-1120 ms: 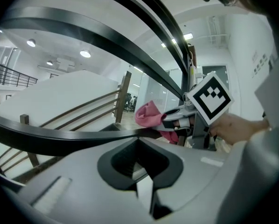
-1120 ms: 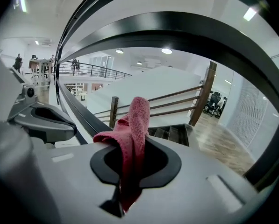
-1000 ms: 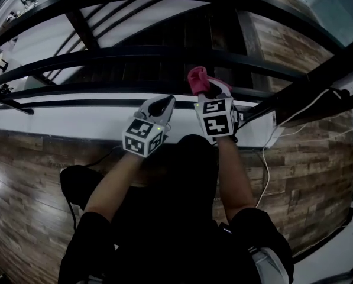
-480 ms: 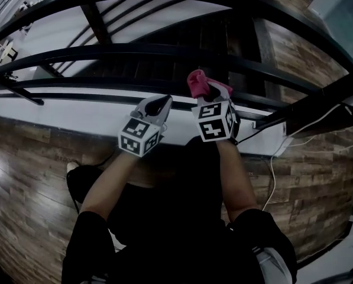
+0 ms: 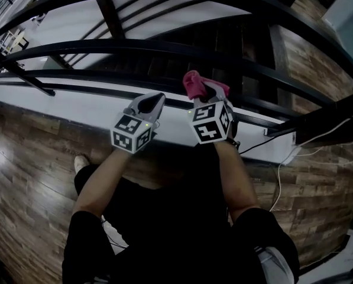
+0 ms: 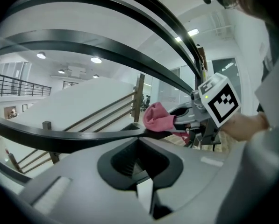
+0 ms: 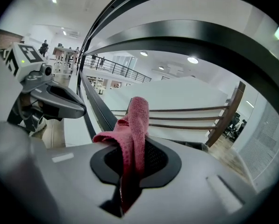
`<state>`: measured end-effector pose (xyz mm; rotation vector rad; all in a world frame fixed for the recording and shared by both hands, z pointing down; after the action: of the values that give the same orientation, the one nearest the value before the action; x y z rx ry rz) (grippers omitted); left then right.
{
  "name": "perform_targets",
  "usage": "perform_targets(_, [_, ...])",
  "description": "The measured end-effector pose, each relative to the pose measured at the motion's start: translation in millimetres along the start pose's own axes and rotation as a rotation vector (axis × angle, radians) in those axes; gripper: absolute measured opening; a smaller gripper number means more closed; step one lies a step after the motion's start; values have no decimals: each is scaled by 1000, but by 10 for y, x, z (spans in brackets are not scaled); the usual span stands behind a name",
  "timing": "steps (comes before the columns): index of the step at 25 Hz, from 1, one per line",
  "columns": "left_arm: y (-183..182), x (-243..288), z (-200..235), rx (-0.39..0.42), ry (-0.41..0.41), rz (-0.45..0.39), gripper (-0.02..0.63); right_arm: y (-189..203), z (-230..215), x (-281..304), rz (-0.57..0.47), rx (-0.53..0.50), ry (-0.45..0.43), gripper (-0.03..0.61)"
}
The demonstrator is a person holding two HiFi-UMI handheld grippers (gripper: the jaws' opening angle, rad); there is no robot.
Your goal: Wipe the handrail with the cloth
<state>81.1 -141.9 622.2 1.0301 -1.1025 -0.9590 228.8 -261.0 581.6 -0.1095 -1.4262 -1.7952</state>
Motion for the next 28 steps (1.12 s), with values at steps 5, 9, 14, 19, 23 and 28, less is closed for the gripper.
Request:
perform_targets(5, [-30,-193,172,9,-37,-8,-2,-141,163,73,-6,-26,-16,41])
perform_targets(9, [-39,-302,260,34,-47,-11,-2,-239,251,131,6,-45,-16,41])
perform_targets(14, [-16,-421,385,4,-32,-18,-2,-351,366,186,14,-68,-23,41])
perform_targets(19, [25,-567,536,-2,-31,-17,-2,-477,492,236,8,-81,-33,41])
perform_targets(23, [26,-663,684,-71,-29,-33,-2,-559,551,279,0,-36,-67,41])
perform_targets(28, [-27,-765,855,-72,-17,-47,-2,-671,677,352,9,-49,-77,41])
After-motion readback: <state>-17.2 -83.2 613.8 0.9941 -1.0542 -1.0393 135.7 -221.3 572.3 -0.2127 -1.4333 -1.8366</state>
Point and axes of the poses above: the fingertips, and each gripper's own axes: x forward along the fingers, z to its left, y out of its underside, the point moved 10 cm from there along -x, backward along the fingers, and after that the axes turned 1 degree about -z, right-handed, at the moved point
